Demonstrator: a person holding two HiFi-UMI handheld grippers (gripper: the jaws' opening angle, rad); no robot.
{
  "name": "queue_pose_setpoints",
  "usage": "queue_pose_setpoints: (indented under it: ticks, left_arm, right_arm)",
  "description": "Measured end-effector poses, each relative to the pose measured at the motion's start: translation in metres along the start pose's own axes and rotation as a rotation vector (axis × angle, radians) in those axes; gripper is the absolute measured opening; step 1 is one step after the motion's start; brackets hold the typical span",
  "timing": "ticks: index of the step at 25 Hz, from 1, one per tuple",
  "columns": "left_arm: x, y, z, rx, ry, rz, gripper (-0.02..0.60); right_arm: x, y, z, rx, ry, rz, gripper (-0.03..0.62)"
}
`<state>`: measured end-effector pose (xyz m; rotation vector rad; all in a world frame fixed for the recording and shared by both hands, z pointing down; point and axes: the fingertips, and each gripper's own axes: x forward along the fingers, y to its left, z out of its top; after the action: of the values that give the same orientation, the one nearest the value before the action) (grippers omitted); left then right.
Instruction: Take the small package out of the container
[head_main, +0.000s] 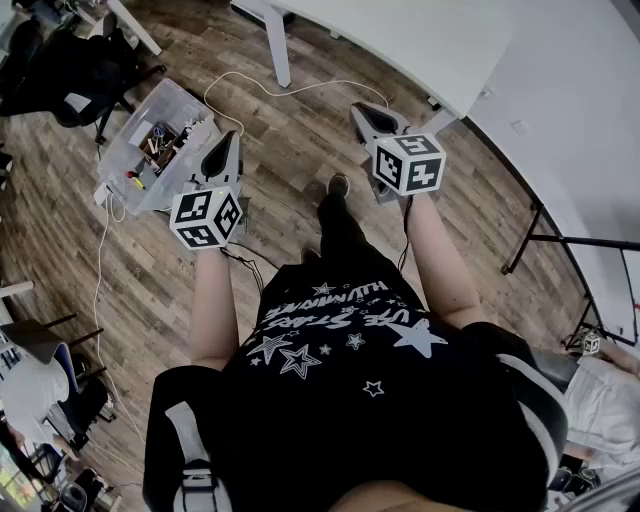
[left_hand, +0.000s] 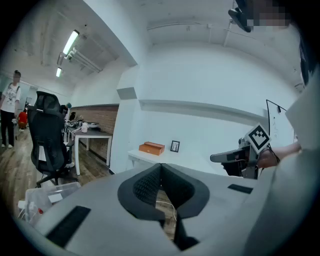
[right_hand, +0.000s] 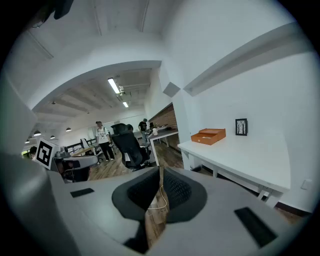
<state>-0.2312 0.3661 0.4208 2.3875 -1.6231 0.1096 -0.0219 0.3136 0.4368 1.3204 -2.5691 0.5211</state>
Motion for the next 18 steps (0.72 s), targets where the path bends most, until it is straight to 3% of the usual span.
queue_pose_setpoints:
  ticks: [18]
  left_arm:
    - [0.010,0.021,-0.009,-0.029,0.026,0.006,0.018]
  right_arm:
    - [0.021,0.001,-0.010,0.003,0.037,0.000,0.057]
